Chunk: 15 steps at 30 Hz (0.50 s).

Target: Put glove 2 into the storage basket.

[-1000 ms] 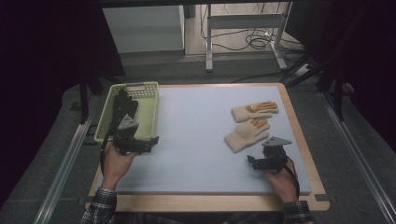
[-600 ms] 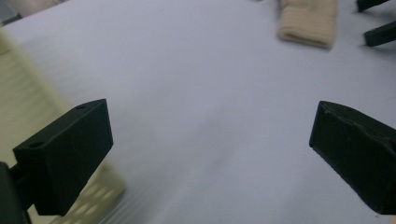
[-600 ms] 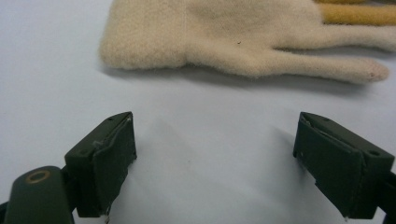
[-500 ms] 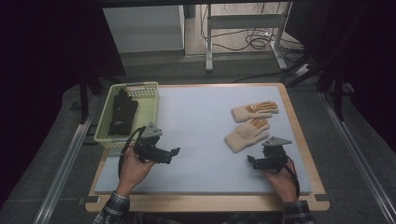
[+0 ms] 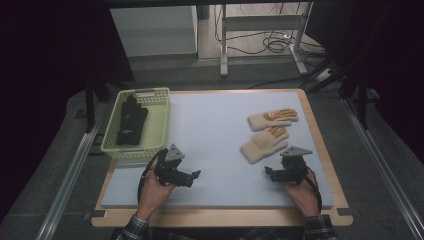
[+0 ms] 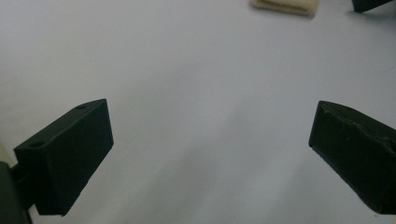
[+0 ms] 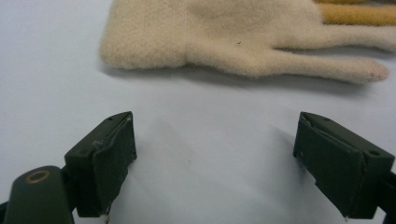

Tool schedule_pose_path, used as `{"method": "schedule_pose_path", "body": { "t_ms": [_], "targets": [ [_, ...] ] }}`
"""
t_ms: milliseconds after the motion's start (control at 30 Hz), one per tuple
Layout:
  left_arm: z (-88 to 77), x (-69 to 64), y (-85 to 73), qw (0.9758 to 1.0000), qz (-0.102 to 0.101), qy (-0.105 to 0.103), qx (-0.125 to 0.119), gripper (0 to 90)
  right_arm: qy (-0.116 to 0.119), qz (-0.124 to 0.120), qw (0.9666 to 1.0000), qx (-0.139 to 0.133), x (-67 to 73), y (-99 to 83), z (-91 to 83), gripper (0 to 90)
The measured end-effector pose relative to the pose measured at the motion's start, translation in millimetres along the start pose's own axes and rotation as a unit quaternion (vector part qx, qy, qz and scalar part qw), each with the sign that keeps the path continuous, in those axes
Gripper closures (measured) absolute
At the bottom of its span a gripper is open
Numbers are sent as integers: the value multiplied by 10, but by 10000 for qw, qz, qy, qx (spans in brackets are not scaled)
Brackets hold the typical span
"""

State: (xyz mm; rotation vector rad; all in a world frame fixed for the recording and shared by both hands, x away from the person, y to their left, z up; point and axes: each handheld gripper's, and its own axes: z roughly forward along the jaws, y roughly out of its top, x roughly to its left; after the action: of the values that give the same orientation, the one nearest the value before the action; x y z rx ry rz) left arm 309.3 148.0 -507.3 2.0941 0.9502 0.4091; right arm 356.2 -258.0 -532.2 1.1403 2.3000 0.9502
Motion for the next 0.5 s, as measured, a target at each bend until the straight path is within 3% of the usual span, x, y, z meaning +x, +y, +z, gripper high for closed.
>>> {"method": "schedule_pose_path", "body": {
  "t_ms": [267, 500],
  "targets": [
    [59, 45, -277, 9995, -125, 212, 201, 4, 19, -2, 10000, 11, -2, 2, -1, 120],
    [145, 100, -384, 9977, -118, 463, 475, 5, 41, 12, 10000, 5, -8, 3, -2, 124]
  ]
}}
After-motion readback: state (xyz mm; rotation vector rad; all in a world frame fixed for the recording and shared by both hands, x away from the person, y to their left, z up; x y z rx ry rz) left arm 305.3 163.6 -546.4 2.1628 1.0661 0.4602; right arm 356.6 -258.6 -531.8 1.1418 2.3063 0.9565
